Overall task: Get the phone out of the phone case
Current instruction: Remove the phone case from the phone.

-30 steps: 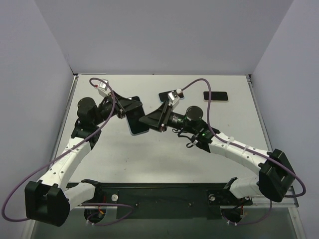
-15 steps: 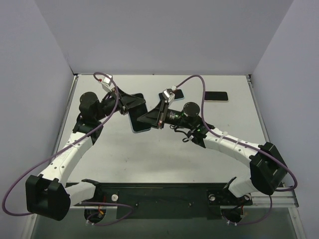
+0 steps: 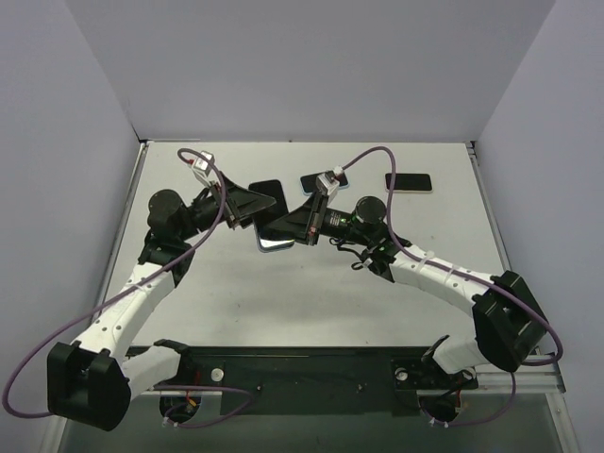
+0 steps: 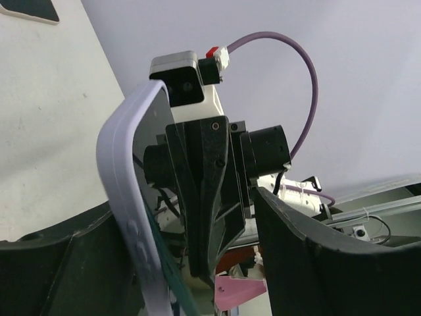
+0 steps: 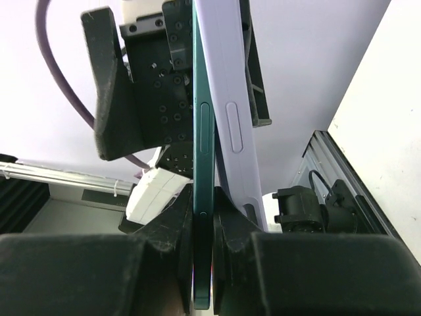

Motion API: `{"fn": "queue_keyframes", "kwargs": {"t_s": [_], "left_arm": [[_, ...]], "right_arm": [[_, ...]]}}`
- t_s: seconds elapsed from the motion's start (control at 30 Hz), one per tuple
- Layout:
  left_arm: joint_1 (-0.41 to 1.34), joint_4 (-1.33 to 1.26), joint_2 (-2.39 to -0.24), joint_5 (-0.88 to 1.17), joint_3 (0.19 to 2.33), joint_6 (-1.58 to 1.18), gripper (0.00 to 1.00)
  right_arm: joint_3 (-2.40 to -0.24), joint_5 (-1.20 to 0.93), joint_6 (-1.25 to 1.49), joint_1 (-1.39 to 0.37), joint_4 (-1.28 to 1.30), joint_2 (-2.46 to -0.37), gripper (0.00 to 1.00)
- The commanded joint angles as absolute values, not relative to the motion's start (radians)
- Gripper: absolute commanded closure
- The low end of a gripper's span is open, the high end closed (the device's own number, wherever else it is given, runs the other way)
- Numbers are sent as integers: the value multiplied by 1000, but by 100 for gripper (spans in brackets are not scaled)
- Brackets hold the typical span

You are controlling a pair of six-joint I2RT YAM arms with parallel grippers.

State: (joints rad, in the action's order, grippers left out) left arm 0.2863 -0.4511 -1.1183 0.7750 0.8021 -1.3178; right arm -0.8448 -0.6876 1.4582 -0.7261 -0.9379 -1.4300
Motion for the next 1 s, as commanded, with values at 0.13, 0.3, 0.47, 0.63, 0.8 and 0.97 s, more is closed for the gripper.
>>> {"fn": "queue_keyframes", "kwargs": {"t_s": [0.13, 0.3, 0.47, 0.63, 0.8, 0.97], "left_arm": [[250, -403, -928, 773, 739, -1190, 38], [250, -463, -908, 778, 700, -1209, 35], [253, -468, -880, 746, 670, -1192, 36], [256, -462, -914, 755, 683, -1190, 50], [258, -468, -908, 756, 666, -1184, 52], [258, -462, -902, 759, 658, -1174, 49]], "right_arm": [[-847, -729, 1451, -686, -1043, -1290, 100], [-847, -749, 1468, -678, -1058, -1267, 100], [-854, -767, 1480, -675, -1071, -1261, 100], [-854, -770, 1540, -675, -1167, -1282, 100], [-856, -764, 1615, -673, -1268, -1308, 100], [-853, -764, 1623, -673, -1287, -1313, 100]]}}
